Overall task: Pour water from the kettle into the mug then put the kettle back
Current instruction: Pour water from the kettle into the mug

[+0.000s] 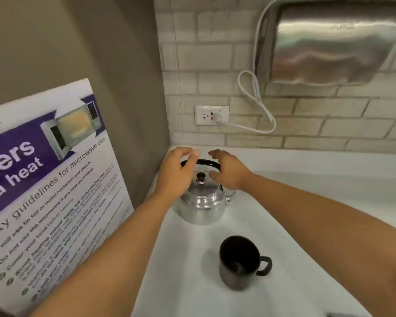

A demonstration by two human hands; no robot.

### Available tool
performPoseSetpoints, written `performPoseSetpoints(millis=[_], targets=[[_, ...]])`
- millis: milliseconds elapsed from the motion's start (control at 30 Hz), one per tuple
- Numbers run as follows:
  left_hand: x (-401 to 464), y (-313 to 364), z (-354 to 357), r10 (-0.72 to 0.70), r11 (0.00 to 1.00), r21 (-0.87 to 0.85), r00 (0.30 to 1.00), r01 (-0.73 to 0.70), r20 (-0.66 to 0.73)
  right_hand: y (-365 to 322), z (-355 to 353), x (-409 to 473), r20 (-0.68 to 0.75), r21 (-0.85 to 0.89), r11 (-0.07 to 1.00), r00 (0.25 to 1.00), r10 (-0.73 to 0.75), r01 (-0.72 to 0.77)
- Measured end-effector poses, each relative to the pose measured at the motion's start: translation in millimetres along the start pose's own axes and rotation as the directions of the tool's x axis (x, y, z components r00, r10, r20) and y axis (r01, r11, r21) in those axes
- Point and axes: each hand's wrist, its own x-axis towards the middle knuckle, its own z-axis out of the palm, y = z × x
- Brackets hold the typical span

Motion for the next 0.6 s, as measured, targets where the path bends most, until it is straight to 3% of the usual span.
performPoseSetpoints(millis=[100, 333, 600], targets=[[14, -15, 9, -0.07, 0.998, 0.005, 0.997, 0.07, -0.012, 8, 7, 18, -0.032, -0.032, 0.999, 0.999, -0.01, 0.009], [33, -41, 26, -0.172, 0.984, -0.046, 0.983, 0.17, -0.06, 7, 16, 30, -0.076, 0.276, 0.961, 0.997, 0.004, 0.018], [33, -11, 21, -0.092, 0.995, -0.055, 0.963, 0.081, -0.253, -12, -9, 3, -0.091, 0.372, 0.924, 0.994, -0.062, 0.091]])
